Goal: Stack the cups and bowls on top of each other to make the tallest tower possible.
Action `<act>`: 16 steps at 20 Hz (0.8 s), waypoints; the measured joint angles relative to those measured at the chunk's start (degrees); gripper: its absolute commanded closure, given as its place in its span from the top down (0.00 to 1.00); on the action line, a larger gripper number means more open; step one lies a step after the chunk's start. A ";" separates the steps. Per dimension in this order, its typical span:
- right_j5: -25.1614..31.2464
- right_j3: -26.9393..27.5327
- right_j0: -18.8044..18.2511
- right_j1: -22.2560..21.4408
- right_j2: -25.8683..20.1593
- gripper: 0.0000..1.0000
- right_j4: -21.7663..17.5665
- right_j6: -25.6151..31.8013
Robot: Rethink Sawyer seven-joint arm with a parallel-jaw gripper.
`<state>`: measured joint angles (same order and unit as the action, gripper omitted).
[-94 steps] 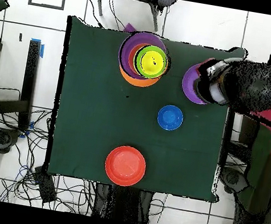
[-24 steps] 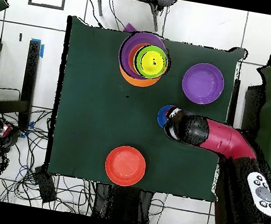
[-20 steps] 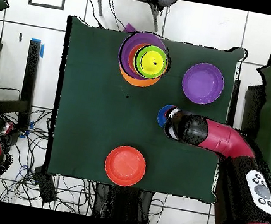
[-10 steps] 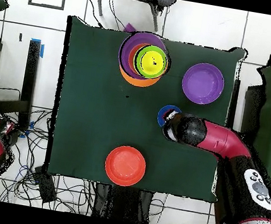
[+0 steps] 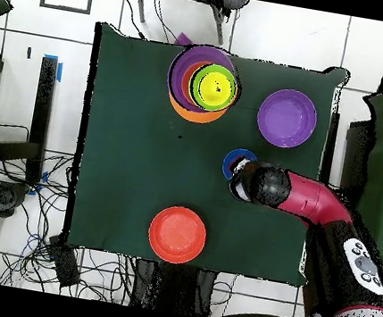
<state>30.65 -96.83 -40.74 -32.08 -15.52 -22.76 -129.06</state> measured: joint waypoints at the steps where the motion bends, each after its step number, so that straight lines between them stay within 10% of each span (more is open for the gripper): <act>1: -0.01 0.05 0.00 0.13 0.00 1.00 0.00 0.00; 16: -4.03 4.26 0.00 5.54 0.35 1.00 0.01 0.00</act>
<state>26.63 -92.57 -40.74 -26.54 -15.17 -22.75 -129.06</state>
